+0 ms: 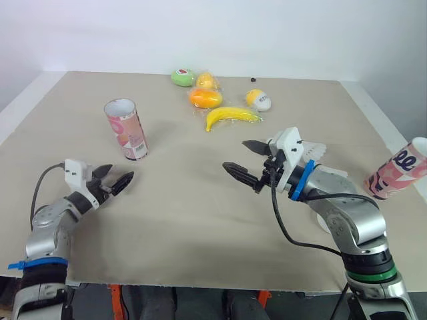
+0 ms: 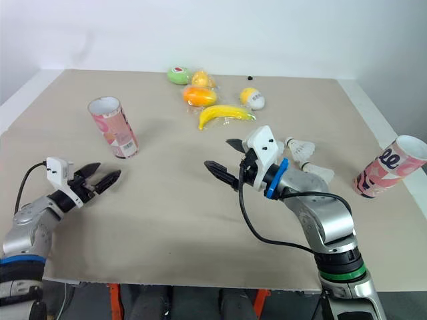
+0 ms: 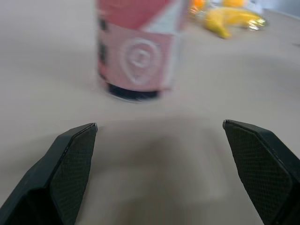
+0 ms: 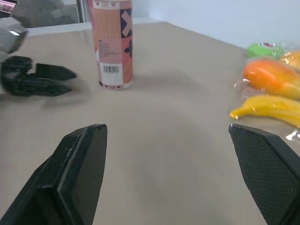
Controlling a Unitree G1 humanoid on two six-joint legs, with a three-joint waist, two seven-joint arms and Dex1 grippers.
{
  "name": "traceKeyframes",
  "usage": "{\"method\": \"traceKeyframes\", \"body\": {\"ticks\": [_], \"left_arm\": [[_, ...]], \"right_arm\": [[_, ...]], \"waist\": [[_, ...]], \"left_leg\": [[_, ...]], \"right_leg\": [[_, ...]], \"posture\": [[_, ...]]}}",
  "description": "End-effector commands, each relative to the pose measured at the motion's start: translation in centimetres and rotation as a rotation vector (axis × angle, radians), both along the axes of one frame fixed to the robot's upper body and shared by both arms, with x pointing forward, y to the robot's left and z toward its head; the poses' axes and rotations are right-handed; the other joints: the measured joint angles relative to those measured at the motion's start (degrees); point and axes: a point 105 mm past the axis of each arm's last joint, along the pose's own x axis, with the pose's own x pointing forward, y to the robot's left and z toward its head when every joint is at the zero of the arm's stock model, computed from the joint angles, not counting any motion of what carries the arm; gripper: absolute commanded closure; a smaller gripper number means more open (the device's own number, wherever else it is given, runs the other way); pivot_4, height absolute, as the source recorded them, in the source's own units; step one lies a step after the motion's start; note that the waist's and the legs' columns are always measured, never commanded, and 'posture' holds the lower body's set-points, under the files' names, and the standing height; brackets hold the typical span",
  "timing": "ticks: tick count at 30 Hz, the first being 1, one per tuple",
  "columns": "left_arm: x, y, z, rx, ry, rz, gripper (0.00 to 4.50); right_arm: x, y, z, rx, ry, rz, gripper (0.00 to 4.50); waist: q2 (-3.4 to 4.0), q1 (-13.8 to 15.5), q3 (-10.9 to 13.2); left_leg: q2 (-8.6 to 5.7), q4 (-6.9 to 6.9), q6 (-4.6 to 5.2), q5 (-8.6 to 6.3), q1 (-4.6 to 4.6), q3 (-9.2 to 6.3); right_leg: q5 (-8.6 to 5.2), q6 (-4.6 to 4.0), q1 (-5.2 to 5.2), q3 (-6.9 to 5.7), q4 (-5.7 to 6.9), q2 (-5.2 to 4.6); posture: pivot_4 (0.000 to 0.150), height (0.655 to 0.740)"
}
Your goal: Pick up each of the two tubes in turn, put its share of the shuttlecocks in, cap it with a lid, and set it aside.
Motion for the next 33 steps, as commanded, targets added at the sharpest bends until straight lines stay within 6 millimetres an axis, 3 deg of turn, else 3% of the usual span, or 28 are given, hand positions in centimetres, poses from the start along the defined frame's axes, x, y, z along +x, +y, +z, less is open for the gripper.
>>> {"method": "traceKeyframes", "body": {"ticks": [1, 10, 18, 33], "left_arm": [[0.6, -0.2, -1.2, 0.015, 0.045, -0.015, 0.0], [4.3, -1.8, -1.1, 0.049, 0.076, -0.046, 0.0], [6.8, -4.0, 0.2, 0.08, 0.077, -0.074, 0.0], [9.3, -7.1, 2.9, 0.09, 0.032, -0.053, 0.0]], "right_arm": [[-0.9, 1.0, 1.1, 0.002, -0.06, 0.033, 0.06], [-1.9, 1.7, 2.0, 0.002, -0.091, 0.054, 0.06], [-2.8, 2.1, 2.7, 0.003, -0.111, 0.063, 0.06], [-3.0, 2.2, 2.9, -0.003, -0.113, 0.055, 0.06]], "waist": [[0.03, 0.0, 0.0], [0.07, 0.1, 0.0], [0.07, 0.4, 0.0], [0.02, 0.1, 0.0]], "left_leg": [[0.0, 0.0, 0.0, 0.0, 0.01, 0.0], [0.0, 0.02, -0.02, 0.36, 0.04, -0.02], [0.0, 0.02, 0.02, 0.56, -0.09, -0.06], [0.0, -0.08, -0.01, 0.58, -0.29, -0.08]], "right_leg": [[0.0, 0.01, 0.0, 0.0, 0.0, 0.0], [0.12, 0.23, 0.07, -0.15, 0.0, -0.06], [0.3, 0.39, 0.07, -0.27, 0.01, -0.09], [0.24, 0.4, -0.07, -0.31, -0.05, -0.09]], "posture": [[0.15, 0.6917], [0.15, 0.6917], [0.15, 0.6917], [0.15, 0.6917]]}}
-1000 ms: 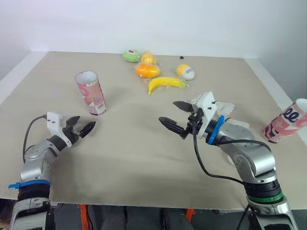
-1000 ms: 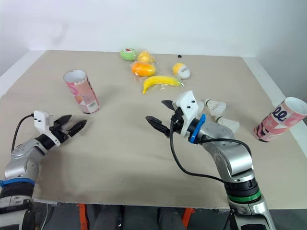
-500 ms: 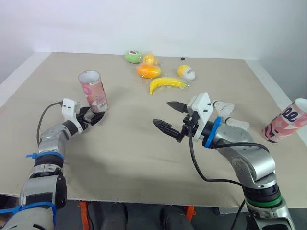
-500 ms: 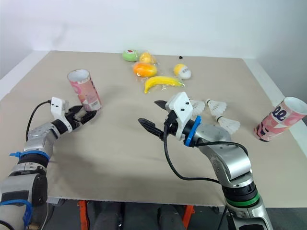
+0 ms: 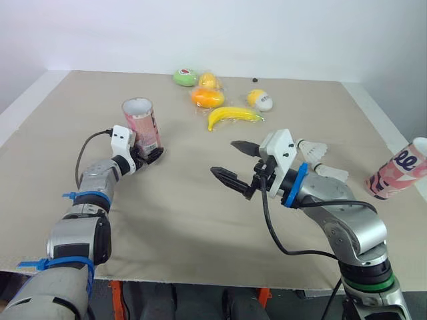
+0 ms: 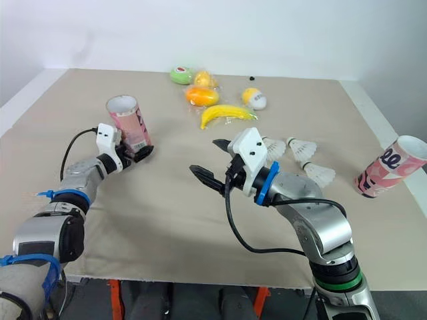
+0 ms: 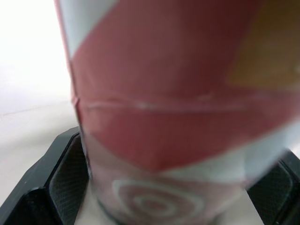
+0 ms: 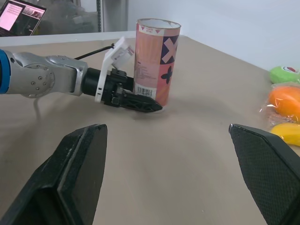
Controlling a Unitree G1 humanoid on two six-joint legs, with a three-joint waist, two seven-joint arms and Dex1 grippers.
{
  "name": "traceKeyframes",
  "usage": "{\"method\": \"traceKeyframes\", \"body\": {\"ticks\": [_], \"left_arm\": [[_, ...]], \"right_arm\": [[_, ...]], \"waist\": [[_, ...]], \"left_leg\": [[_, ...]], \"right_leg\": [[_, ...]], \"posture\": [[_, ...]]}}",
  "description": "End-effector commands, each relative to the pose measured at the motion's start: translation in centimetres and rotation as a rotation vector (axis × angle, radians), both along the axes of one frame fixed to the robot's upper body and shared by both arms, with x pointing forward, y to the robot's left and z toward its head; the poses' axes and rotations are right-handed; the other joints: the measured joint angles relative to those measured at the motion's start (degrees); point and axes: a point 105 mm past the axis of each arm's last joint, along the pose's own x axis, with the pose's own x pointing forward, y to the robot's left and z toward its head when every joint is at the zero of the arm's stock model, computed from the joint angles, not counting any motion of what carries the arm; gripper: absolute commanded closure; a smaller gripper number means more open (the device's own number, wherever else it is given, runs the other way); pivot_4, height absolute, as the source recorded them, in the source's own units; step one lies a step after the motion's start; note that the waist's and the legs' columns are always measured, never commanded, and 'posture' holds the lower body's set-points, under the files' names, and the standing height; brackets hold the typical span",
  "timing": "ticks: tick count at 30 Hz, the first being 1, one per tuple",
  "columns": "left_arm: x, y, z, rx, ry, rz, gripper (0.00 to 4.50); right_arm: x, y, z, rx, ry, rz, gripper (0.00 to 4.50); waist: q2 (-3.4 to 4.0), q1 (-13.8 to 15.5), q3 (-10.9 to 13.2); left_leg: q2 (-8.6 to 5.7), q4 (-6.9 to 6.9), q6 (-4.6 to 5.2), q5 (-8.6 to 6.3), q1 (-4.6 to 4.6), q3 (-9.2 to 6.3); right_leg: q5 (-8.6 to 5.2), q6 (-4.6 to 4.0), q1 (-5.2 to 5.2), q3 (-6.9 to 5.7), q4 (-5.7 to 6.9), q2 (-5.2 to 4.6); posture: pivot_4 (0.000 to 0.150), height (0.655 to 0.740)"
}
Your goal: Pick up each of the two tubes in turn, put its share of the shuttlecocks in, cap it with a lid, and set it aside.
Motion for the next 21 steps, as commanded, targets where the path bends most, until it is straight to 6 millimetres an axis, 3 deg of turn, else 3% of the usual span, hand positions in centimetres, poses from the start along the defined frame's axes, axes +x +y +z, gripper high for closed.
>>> {"method": "traceKeyframes", "body": {"ticks": [1, 5, 10, 18, 21], "left_arm": [[0.6, -0.4, 1.3, 0.019, -0.034, 0.004, 0.0], [0.6, -0.8, 1.4, 0.018, -0.044, -0.001, 0.0], [0.7, -1.1, 1.2, 0.013, -0.041, 0.0, 1.4], [0.4, -1.0, 1.5, 0.016, -0.067, -0.025, 1.4], [0.0, -1.0, 2.0, 0.051, -0.099, -0.083, 1.4]], "right_arm": [[-0.6, -0.1, 1.5, 0.017, -0.062, 0.001, 0.06], [-0.6, -0.1, 1.4, 0.015, -0.059, -0.004, 0.06], [-0.7, 0.0, 1.3, 0.015, -0.057, -0.002, 0.0], [-0.6, -0.6, 1.3, 0.012, -0.058, -0.018, 0.0], [0.0, -2.3, 1.3, 0.01, -0.05, -0.091, 0.0]], "waist": [[0.0, 0.0, 0.0], [-0.01, 0.0, 0.0], [-0.01, 0.0, 0.0], [-0.01, 0.0, 0.0], [-0.02, 0.0, 0.0]], "left_leg": [[0.0, -0.01, 0.0, 0.0, 0.0, -0.01], [0.0, -0.02, 0.0, 0.0, 0.0, 0.0], [0.0, -0.02, 0.0, 0.0, 0.0, -0.01], [-0.01, -0.02, -0.01, 0.0, 0.0, -0.01], [-0.01, -0.02, -0.01, 0.0, -0.02, -0.01]], "right_leg": [[0.0, -0.01, -0.01, 0.0, 0.0, 0.01], [-0.01, 0.0, 0.0, 0.0, 0.0, 0.0], [-0.01, 0.0, 0.0, 0.0, 0.0, 0.0], [-0.01, 0.0, 0.0, 0.0, 0.0, 0.0], [-0.01, -0.01, -0.01, 0.0, 0.0, -0.01]], "posture": [[0.15, 0.6917], [0.15, 0.6917], [0.15, 0.6917], [0.15, 0.6917], [0.15, 0.6917]]}}
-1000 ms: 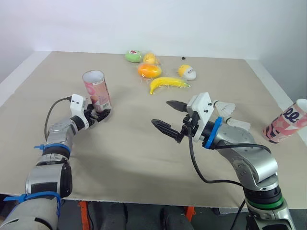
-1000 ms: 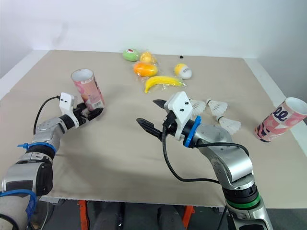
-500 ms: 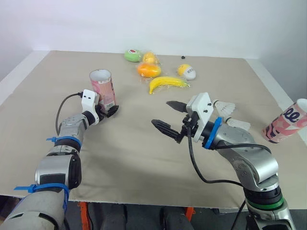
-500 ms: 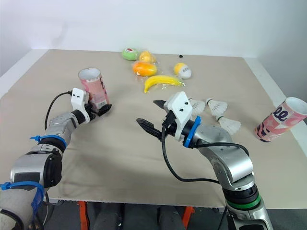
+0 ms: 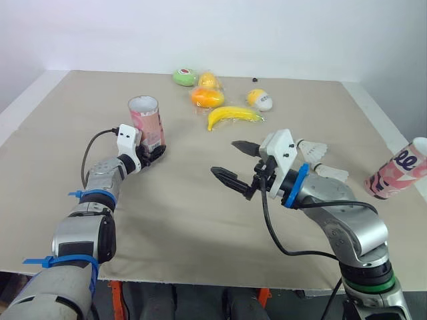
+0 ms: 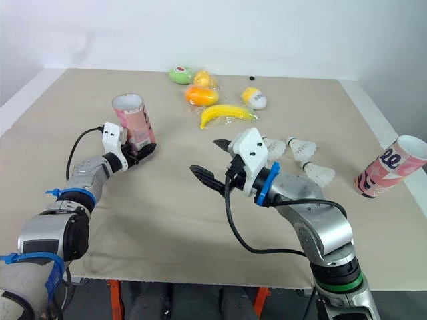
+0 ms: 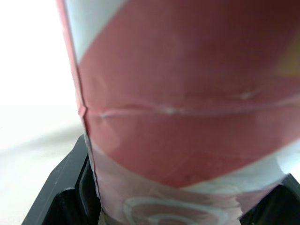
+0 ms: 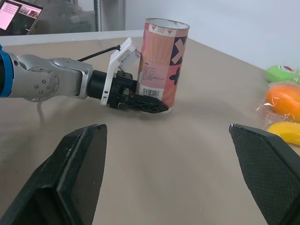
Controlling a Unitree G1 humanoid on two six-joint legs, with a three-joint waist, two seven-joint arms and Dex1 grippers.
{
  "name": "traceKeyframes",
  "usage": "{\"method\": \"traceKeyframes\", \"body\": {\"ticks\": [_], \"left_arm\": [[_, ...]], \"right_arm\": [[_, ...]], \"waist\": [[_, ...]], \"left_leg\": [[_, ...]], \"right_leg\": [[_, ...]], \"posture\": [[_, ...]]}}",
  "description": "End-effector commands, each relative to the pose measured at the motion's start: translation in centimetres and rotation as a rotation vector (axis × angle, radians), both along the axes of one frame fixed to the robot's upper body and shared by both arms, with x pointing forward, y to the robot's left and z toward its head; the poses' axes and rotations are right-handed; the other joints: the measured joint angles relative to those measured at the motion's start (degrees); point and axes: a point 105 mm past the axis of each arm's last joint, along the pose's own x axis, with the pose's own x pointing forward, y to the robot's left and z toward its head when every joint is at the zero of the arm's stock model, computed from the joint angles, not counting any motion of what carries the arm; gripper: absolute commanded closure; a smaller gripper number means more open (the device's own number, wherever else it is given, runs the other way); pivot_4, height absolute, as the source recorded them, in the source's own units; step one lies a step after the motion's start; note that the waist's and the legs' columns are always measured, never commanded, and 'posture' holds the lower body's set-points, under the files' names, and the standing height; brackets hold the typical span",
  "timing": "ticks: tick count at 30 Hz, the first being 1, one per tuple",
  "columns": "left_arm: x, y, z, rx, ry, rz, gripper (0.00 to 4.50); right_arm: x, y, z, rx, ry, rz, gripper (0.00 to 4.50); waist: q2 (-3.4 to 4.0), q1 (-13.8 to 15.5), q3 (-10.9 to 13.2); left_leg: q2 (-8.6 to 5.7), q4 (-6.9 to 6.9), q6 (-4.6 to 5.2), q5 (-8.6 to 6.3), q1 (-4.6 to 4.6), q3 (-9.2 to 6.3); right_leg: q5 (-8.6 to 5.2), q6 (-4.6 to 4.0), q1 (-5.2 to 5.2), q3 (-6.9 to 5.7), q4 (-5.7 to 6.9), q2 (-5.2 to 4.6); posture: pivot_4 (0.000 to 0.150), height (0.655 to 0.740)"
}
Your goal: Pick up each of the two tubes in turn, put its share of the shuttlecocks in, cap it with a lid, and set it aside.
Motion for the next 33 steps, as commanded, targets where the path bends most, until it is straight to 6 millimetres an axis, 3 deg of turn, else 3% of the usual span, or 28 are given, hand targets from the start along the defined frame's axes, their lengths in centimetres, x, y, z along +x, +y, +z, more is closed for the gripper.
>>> {"method": "traceKeyframes", "body": {"ticks": [1, 3, 8, 12, 19, 24, 28, 33], "left_arm": [[-0.6, -0.1, 2.1, 0.072, -0.095, -0.119, 1.4], [-1.4, -0.9, 2.9, 0.095, -0.115, -0.249, 1.4], [-4.2, -2.9, 5.2, 0.047, -0.088, -0.6, 1.4], [-7.1, -4.1, 6.9, 0.037, -0.008, -0.854, 1.4], [-9.4, -4.0, 5.9, 0.276, 0.108, -0.981, 1.4], [-10.1, -2.9, 4.3, 0.427, 0.152, -1.004, 1.4], [-11.0, -0.9, 1.7, 0.648, 0.192, -1.038, 1.4], [-11.6, -0.8, 2.3, 0.669, 0.174, -1.067, 1.4]], "right_arm": [[0.5, -3.3, 1.1, 0.009, -0.035, -0.126, 0.0], [0.9, -5.6, 0.4, -0.001, 0.006, -0.221, 0.0], [1.1, -9.2, -2.0, -0.02, 0.122, -0.376, 0.0], [2.1, -10.8, -3.9, -0.028, 0.192, -0.477, 0.0], [5.3, -11.2, -5.2, -0.011, 0.217, -0.574, 0.0], [6.9, -11.4, -5.4, -0.007, 0.214, -0.616, 0.0], [8.4, -11.0, -5.7, -0.005, 0.217, -0.628, 0.0], [10.0, -10.7, -5.6, -0.004, 0.207, -0.636, 0.0]], "waist": [[-0.01, 0.0, 0.0], [-0.04, 0.1, 0.0], [-0.05, 0.0, 0.0], [-0.03, -0.5, 0.0], [0.0, -1.3, 0.1], [0.01, -1.5, 0.1], [0.02, -1.5, 0.1], [0.04, -1.5, 0.1]], "left_leg": [[0.0, 0.0, 0.0, 0.0, -0.01, 0.0], [-0.02, 0.0, -0.01, 0.0, -0.05, -0.01], [-0.02, -0.11, -0.03, -0.02, -0.04, -0.01], [0.0, -0.17, -0.03, -0.02, -0.03, -0.04], [0.02, -0.2, -0.01, 0.0, 0.05, -0.05], [0.03, -0.23, -0.01, 0.0, 0.04, -0.04], [0.02, -0.33, -0.01, -0.01, 0.02, -0.03], [0.04, -0.39, -0.01, -0.01, 0.01, -0.03]], "right_leg": [[0.0, 0.0, 0.0, 0.0, -0.01, 0.0], [0.02, -0.04, -0.01, -0.01, -0.03, -0.02], [0.09, -0.34, -0.04, -0.03, -0.04, -0.03], [0.04, -0.41, -0.05, -0.05, -0.02, -0.01], [0.0, -0.38, -0.05, -0.04, 0.04, 0.02], [-0.04, -0.42, -0.06, -0.03, 0.04, 0.01], [-0.08, -0.49, -0.11, -0.04, 0.04, 0.0], [-0.1, -0.55, -0.17, -0.05, 0.05, 0.02]], "posture": [[0.15, 0.6917], [0.15, 0.6917], [0.15, 0.6917], [0.15, 0.6917], [0.15, 0.6917], [0.15, 0.6917], [0.15, 0.6917], [0.15, 0.6917]]}}
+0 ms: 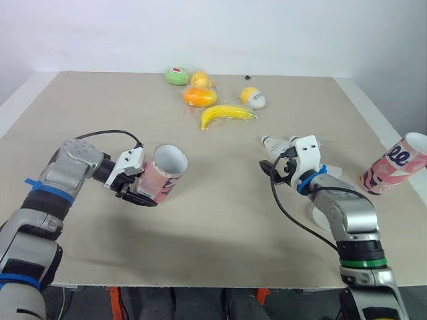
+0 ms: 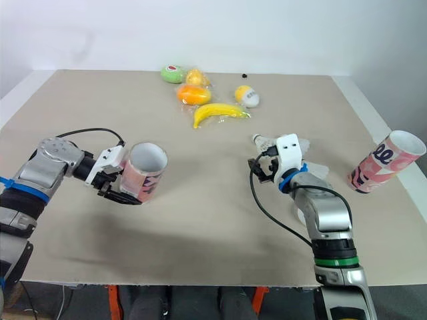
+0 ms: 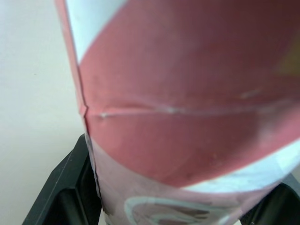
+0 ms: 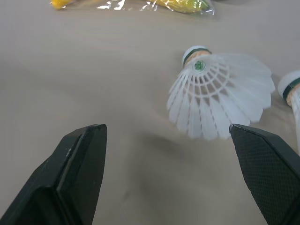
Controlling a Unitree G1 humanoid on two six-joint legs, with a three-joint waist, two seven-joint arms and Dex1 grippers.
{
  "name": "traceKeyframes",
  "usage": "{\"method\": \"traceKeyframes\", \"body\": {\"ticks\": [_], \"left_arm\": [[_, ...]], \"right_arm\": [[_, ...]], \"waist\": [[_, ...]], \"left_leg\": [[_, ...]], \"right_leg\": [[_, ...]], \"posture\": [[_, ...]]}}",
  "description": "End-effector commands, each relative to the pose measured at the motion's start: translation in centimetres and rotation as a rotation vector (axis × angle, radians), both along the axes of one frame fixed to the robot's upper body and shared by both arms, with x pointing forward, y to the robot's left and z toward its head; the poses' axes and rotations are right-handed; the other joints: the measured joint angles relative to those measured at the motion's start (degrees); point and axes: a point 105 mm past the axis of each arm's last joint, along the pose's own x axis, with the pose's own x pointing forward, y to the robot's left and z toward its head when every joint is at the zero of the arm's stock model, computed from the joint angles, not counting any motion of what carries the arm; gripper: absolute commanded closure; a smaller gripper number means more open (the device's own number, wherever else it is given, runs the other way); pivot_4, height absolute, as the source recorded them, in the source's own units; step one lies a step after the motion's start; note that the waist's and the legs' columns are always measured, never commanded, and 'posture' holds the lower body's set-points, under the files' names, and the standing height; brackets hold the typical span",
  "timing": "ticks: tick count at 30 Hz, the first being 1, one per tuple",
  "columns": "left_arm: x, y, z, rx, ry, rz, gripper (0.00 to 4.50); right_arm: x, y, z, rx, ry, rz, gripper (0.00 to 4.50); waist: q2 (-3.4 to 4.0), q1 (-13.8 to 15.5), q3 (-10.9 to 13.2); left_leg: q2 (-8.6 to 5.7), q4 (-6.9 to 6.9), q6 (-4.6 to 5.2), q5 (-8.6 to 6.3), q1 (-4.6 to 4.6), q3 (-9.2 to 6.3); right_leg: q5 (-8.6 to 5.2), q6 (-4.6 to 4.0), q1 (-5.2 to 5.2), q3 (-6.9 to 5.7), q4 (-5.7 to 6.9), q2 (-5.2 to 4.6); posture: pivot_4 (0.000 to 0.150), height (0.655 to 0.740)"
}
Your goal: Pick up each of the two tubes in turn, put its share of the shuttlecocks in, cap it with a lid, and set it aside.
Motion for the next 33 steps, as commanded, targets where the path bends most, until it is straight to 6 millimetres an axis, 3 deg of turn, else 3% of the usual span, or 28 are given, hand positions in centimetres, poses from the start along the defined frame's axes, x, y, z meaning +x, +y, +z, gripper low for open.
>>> {"method": "traceKeyframes", "body": {"ticks": [1, 9, 13, 19, 20, 23, 25, 27, 29, 33], "left_arm": [[-0.4, -0.1, 1.2, 0.02, -0.049, -0.055, 1.4], [-1.4, 1.0, -0.1, 0.158, -0.045, -0.109, 1.4], [-1.7, 0.8, -0.4, 0.158, -0.032, -0.127, 1.41], [-2.4, 0.5, -0.8, 0.151, -0.013, -0.151, 1.41], [-2.4, 0.4, -0.8, 0.15, -0.011, -0.153, 1.41], [-2.5, 0.4, -1.1, 0.156, -0.01, -0.16, 1.41], [-2.4, 0.2, -1.3, 0.148, -0.003, -0.162, 1.41], [-2.3, 0.1, -1.5, 0.144, 0.0, -0.163, 1.41], [-2.4, -0.1, -1.7, 0.135, 0.01, -0.165, 1.41], [-2.3, -0.3, -2.0, 0.129, 0.017, -0.167, 1.41]], "right_arm": [[1.1, 0.3, 1.5, -0.008, -0.067, 0.0, 0.0], [3.6, 0.7, 1.1, -0.041, -0.081, -0.026, 0.0], [4.5, 0.4, 1.4, -0.039, -0.105, -0.053, 1.15], [4.5, 1.1, 1.7, -0.021, -0.128, -0.022, 4.19], [4.5, 1.2, 1.7, -0.019, -0.13, -0.018, 4.45], [4.0, 2.3, 2.3, 0.006, -0.152, 0.041, 4.45], [1.9, 5.2, 4.2, 0.042, -0.223, 0.225, 4.45], [0.3, 6.8, 5.6, 0.055, -0.271, 0.34, 4.45], [-2.8, 8.9, 7.8, 0.017, -0.351, 0.535, 4.45], [-9.2, 11.2, 9.9, -0.126, -0.409, 0.896, 4.45]], "waist": [[0.01, 0.0, 0.0], [0.02, 0.0, 0.0], [0.02, -0.2, 0.0], [0.02, -0.2, 0.0], [0.02, -0.2, 0.0], [0.02, -0.2, 0.0], [0.03, -0.1, 0.0], [0.09, -0.1, 0.0], [0.17, -0.1, 0.0], [0.18, 0.4, 0.0]], "left_leg": [[-0.01, 0.0, 0.0, 0.0, 0.0, 0.01], [0.0, -0.01, 0.0, 0.0, -0.01, 0.01], [0.0, -0.02, 0.0, 0.0, 0.0, 0.03], [0.0, -0.08, 0.0, 0.0, 0.01, 0.02], [0.0, -0.08, 0.01, 0.0, 0.0, 0.03], [0.0, -0.08, 0.01, 0.0, 0.0, 0.03], [0.0, -0.09, 0.01, 0.0, 0.0, 0.02], [0.0, -0.11, 0.03, -0.02, 0.01, 0.02], [0.0, -0.12, 0.04, -0.02, 0.01, 0.01], [-0.01, -0.05, 0.02, -0.04, 0.02, 0.0]], "right_leg": [[0.0, 0.0, -0.01, 0.01, 0.0, -0.01], [-0.01, -0.01, -0.03, 0.01, 0.03, 0.01], [-0.03, -0.03, -0.05, 0.02, 0.05, 0.01], [-0.08, -0.05, -0.06, 0.02, 0.06, 0.02], [-0.09, -0.04, -0.06, 0.02, 0.06, 0.01], [-0.09, -0.04, -0.06, 0.02, 0.06, 0.0], [-0.1, -0.04, -0.06, 0.02, 0.07, 0.0], [-0.14, -0.04, -0.06, 0.01, 0.08, 0.01], [-0.15, -0.03, -0.05, 0.01, 0.09, 0.0], [-0.23, 0.1, 0.05, -0.03, 0.06, -0.04]], "posture": [[0.15, 0.6917], [0.15, 0.6917], [0.15, 0.6917], [0.15, 0.6917], [0.15, 0.6917], [0.15, 0.6917], [0.15, 0.6917], [0.15, 0.6917], [0.15, 0.6917], [0.15, 0.6917]]}}
